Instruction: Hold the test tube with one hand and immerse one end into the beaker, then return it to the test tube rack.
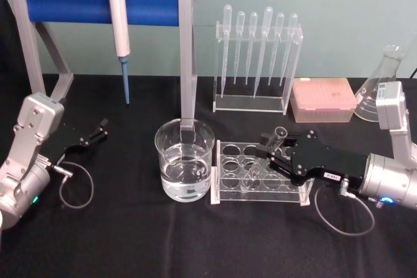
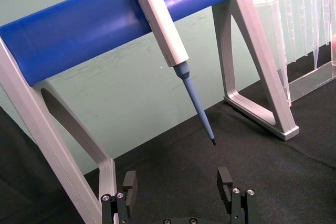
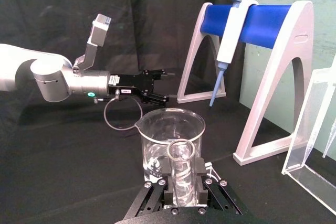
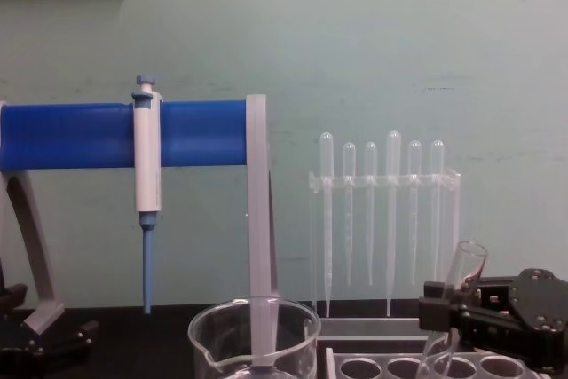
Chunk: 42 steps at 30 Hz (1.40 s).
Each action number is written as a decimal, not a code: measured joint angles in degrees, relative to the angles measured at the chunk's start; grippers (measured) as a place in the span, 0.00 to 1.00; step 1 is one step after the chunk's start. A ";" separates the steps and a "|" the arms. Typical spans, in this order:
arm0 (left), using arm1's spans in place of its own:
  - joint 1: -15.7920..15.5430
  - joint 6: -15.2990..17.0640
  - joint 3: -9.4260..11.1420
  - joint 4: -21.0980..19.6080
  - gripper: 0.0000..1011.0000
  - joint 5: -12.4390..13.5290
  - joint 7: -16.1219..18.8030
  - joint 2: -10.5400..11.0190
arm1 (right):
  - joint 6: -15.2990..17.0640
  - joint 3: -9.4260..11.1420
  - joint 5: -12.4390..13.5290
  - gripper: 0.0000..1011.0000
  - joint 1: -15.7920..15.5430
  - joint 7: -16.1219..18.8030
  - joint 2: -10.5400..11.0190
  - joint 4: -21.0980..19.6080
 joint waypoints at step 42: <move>0.00 0.00 0.00 0.00 0.99 0.00 0.00 0.00 | 12.57 -1.49 3.49 0.24 10.43 2.21 8.23 -12.63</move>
